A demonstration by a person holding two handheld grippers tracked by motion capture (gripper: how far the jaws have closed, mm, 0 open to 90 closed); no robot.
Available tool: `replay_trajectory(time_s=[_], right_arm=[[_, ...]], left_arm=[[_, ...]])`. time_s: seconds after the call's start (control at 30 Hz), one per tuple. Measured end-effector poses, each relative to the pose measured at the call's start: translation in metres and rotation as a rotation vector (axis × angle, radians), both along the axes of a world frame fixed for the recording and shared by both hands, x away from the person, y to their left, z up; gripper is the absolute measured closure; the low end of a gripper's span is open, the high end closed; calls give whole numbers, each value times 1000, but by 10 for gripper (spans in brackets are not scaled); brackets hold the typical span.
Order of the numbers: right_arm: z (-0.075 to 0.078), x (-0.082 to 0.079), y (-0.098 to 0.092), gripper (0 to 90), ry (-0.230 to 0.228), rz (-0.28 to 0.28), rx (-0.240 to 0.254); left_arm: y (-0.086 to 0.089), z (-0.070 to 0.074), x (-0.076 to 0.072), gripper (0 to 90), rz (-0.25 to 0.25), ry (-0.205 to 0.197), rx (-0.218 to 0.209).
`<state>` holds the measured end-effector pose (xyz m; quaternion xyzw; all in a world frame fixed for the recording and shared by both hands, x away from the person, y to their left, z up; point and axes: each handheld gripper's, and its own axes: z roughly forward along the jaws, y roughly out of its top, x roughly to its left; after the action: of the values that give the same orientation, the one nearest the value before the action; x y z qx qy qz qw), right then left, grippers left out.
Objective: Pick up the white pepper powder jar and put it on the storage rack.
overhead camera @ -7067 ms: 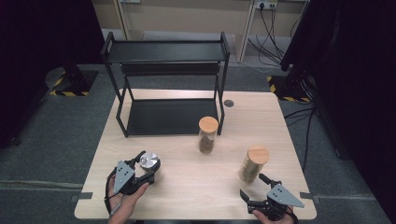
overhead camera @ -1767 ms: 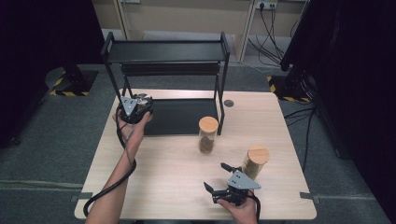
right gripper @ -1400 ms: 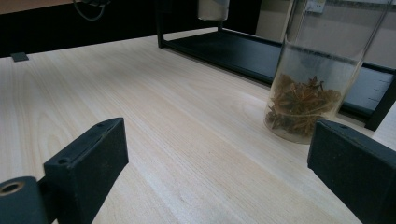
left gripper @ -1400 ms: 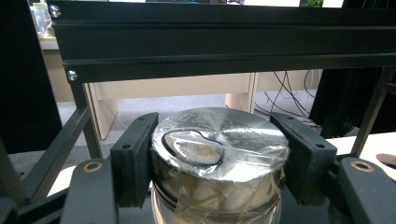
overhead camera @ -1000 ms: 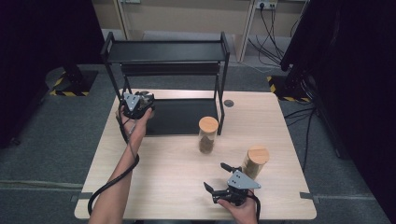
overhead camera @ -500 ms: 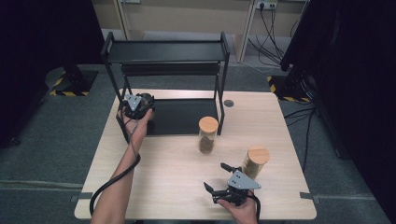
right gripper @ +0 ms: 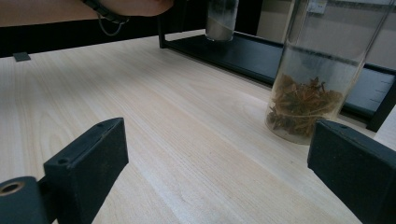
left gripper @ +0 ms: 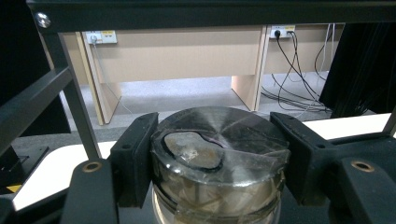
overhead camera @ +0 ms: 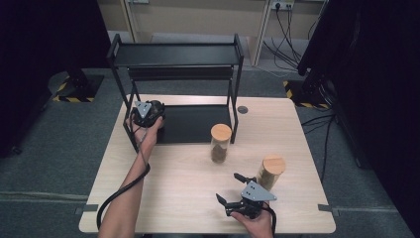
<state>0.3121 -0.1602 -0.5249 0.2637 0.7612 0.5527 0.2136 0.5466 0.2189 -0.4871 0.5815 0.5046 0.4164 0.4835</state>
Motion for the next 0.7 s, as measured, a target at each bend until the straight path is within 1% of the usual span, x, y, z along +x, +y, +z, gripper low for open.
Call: replay_trajectory(time_s=[0.4, 0.53, 0.7], right_arm=[[0, 0, 0, 53, -1, 2, -1], [0, 0, 0, 53, 0, 2, -1], [0, 0, 0, 53, -2, 2, -3]], left_arm=[[3, -9, 5, 348, 4, 21, -9], [3, -10, 6, 348, 5, 18, -16], [3, -11, 6, 347, 1, 16, -11]])
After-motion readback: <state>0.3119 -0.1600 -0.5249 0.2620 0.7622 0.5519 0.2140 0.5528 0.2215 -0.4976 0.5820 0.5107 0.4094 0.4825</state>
